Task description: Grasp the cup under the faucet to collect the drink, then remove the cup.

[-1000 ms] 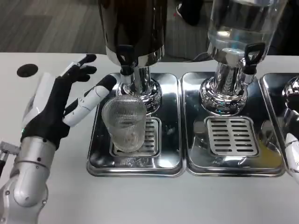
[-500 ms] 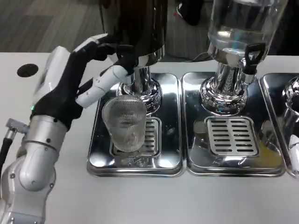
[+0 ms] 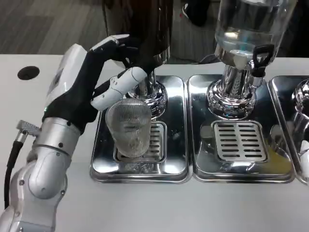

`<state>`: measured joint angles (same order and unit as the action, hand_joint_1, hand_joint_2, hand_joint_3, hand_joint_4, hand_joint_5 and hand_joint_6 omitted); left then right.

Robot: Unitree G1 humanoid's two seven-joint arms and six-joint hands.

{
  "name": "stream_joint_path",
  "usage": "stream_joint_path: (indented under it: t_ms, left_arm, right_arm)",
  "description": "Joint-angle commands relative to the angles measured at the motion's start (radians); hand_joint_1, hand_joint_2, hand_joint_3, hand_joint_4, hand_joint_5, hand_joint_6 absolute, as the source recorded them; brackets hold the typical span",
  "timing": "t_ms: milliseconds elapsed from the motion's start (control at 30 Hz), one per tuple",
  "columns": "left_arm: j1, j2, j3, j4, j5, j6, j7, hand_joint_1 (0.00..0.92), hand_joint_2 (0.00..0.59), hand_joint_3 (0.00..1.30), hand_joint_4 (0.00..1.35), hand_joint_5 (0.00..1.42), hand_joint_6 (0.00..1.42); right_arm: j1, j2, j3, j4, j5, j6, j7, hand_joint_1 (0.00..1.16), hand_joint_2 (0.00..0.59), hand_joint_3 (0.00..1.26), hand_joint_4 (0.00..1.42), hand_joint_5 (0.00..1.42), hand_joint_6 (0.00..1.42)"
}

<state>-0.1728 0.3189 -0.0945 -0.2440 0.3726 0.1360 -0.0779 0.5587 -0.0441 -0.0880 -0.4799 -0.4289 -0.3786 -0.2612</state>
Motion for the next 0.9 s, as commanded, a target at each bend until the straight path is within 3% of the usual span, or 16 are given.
stream_joint_path:
  t_ms: [33, 400, 900]
  left_arm:
    - [0.008, -0.003, 0.005, -0.019, 0.009, 0.003, 0.000, 0.000, 0.025, 0.40, 0.36, 0.29, 0.19]
    - [0.042, -0.008, 0.014, -0.036, 0.010, -0.016, 0.024, 0.000, 0.037, 0.54, 0.47, 0.35, 0.22]
    - [0.116, -0.014, 0.018, -0.070, 0.000, -0.043, 0.044, 0.000, 0.038, 0.57, 0.48, 0.38, 0.22]
  right_arm:
    - [0.006, 0.005, -0.001, -0.017, 0.003, -0.022, 0.000, 0.75, 0.458, 0.42, 0.41, 0.35, 0.39]
    - [0.002, 0.006, 0.004, -0.016, 0.000, -0.020, 0.001, 0.75, 0.458, 0.42, 0.41, 0.35, 0.39]
    - [0.002, 0.007, 0.011, -0.015, -0.001, -0.024, 0.000, 0.75, 0.453, 0.42, 0.41, 0.35, 0.39]
